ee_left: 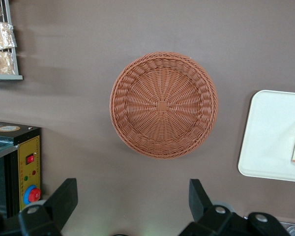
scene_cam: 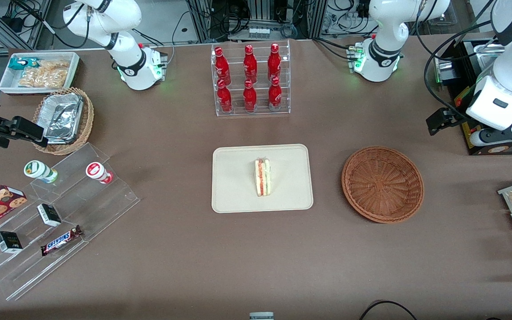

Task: Place sandwich from basket to tray

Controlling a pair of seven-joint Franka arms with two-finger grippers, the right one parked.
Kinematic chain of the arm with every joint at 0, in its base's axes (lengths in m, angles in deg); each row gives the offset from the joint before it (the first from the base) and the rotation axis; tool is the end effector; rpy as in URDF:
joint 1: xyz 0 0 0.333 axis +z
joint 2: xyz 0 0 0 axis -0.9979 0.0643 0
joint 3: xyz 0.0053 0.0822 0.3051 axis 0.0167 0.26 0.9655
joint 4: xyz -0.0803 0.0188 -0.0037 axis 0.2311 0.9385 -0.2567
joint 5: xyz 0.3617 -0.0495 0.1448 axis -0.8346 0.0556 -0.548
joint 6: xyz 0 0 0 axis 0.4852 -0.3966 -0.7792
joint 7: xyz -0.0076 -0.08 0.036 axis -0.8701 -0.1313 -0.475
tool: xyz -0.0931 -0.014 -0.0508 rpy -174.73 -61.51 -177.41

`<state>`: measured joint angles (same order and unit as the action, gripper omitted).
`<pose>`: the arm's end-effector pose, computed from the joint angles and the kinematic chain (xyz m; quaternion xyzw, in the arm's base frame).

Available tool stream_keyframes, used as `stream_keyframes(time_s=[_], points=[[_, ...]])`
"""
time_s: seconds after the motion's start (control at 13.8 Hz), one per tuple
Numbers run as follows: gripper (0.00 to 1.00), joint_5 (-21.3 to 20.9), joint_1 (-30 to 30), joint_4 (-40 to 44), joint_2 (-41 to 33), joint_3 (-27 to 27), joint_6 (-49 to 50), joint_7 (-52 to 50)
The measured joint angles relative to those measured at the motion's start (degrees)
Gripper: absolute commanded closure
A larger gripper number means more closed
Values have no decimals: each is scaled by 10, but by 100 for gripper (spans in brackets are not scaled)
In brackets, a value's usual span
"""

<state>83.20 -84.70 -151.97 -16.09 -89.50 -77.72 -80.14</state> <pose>0.5421 -0.0676 0.6013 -0.9971 -0.0629 0.0238 0.0360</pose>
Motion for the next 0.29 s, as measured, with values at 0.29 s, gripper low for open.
stream_keyframes(time_s=[0.29], points=[[0, 0, 0, 4, 4, 0, -1, 0]])
